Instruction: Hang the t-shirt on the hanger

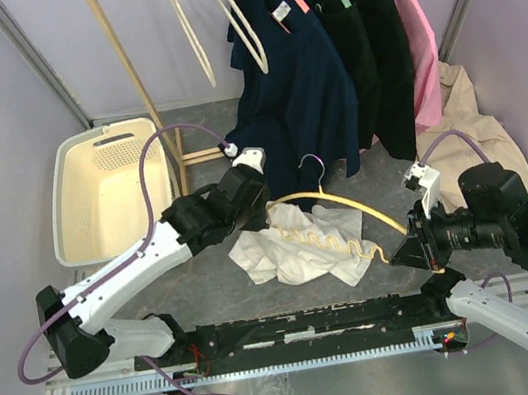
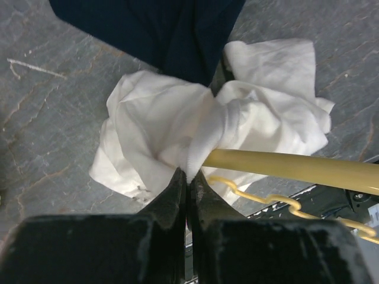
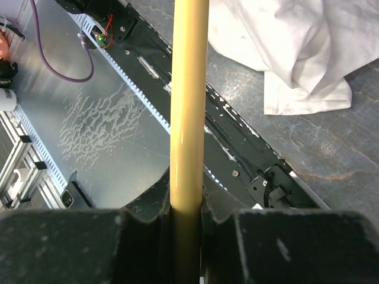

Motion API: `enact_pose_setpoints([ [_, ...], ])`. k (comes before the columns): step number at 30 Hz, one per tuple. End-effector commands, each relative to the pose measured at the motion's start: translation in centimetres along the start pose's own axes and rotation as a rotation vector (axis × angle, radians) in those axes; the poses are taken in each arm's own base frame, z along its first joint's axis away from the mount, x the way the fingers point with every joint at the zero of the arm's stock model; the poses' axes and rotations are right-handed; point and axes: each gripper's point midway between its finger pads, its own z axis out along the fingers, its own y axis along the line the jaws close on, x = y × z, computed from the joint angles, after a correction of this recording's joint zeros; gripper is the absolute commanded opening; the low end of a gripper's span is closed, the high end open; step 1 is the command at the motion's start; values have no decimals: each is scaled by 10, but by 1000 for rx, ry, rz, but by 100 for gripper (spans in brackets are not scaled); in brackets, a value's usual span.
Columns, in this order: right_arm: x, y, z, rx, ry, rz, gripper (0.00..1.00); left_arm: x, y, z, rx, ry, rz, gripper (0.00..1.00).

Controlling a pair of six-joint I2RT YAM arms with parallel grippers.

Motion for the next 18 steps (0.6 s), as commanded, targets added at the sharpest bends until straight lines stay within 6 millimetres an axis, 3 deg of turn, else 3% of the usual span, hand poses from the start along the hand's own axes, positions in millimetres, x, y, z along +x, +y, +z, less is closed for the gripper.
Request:
enact_pose_setpoints([
  [1,-29,13,-3,-62,-122,-108,1,-28,-18,-14,42,-42,81,3],
  [8,-54,11,-10,-16,-200,-185,1,-39,-26,-24,36,-37,135,3],
  [18,-78,28,-33,-32,-285,-248,1,-50,-11,-38,-45,-45,173,3],
])
